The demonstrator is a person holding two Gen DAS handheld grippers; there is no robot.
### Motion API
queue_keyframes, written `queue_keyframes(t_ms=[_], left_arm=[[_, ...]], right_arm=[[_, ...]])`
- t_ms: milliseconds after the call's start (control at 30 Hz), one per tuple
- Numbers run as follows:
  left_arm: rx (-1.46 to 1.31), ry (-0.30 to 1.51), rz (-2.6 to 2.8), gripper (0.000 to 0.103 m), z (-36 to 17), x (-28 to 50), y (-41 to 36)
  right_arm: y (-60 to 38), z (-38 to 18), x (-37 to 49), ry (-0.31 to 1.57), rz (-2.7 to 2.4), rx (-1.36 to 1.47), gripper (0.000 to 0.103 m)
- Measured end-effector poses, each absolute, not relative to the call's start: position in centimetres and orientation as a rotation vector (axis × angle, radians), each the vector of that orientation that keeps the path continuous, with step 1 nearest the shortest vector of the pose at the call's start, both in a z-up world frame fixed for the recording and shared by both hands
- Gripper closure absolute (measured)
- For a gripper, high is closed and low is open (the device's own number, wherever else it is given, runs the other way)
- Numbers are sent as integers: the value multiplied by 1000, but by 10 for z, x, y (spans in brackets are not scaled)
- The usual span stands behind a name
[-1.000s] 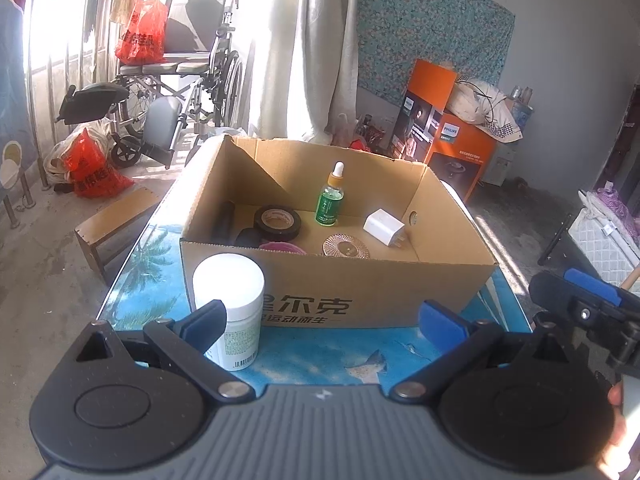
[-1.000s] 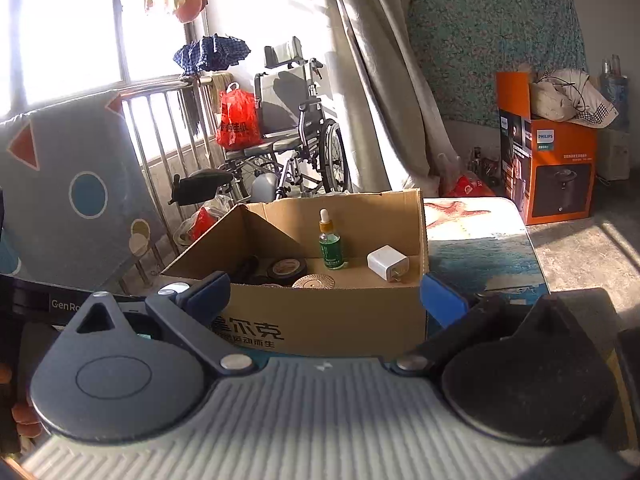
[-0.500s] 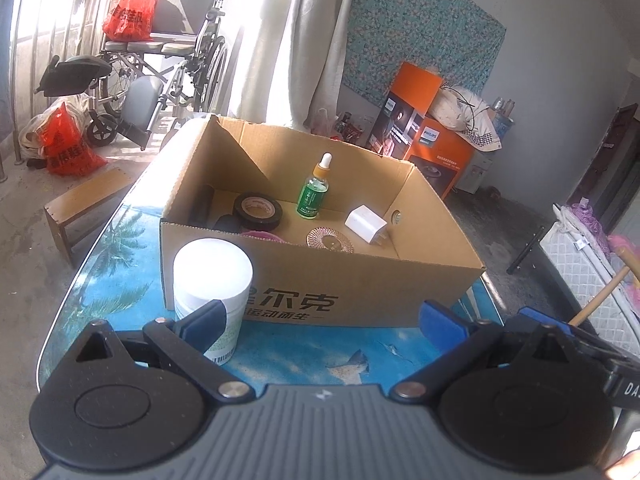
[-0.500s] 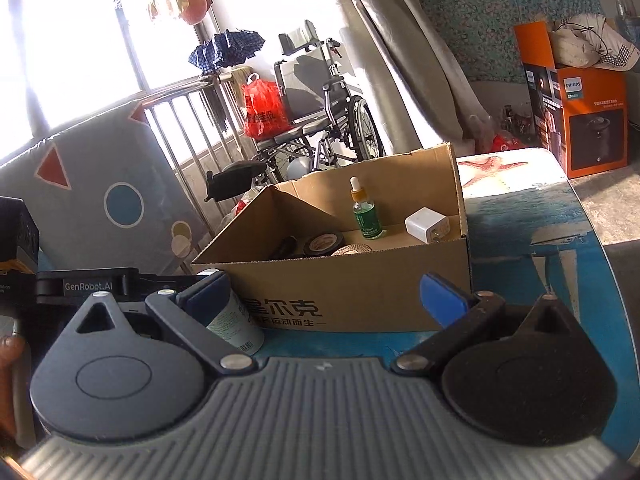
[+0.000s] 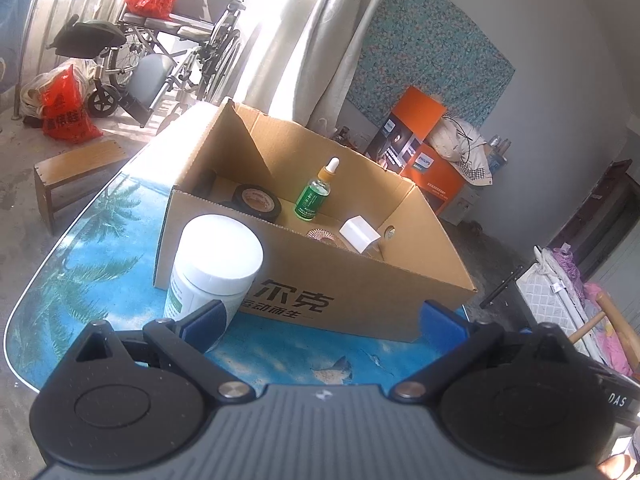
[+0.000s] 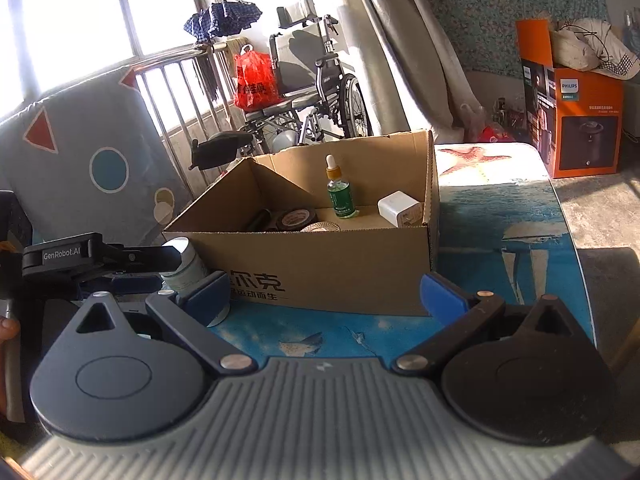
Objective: Organize rigid objects
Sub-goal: 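Lower the right tool onto the white supplement bottle and close on its cap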
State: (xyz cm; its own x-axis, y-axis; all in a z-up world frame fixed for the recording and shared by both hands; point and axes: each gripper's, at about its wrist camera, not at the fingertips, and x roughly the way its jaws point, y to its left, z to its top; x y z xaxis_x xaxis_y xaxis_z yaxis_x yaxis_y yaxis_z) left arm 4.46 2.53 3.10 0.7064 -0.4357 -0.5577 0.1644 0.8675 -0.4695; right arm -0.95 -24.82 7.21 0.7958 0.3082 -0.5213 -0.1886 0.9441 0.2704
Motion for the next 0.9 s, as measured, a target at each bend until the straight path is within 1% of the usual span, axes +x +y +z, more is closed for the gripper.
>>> queue_keyframes(t_ms=[267,400,467,600,667,833,900], left_arm=[[-398,688,-421,0,33,36,36],[-374,633,-394,0,40,30,42],[-283,622,-369,0,42,28,38],[-17,607,-255,0,39,29,20],[49,609,-227,0,32,32,15],[81,637,-226,0,13,51,12],[76,633,-206,0,11,57,13]], right_arm=[[-254,85,-10,564,267,245,1],[-247,81,-5,550,311,321,1],[-239,79,3,557,351,362,1],[-212,76,25,583,422,408,2],[-196,74,36,600,454,426,3],[-151,66,64,645,527,458,9],[-136,61,77,671,526,458,18]])
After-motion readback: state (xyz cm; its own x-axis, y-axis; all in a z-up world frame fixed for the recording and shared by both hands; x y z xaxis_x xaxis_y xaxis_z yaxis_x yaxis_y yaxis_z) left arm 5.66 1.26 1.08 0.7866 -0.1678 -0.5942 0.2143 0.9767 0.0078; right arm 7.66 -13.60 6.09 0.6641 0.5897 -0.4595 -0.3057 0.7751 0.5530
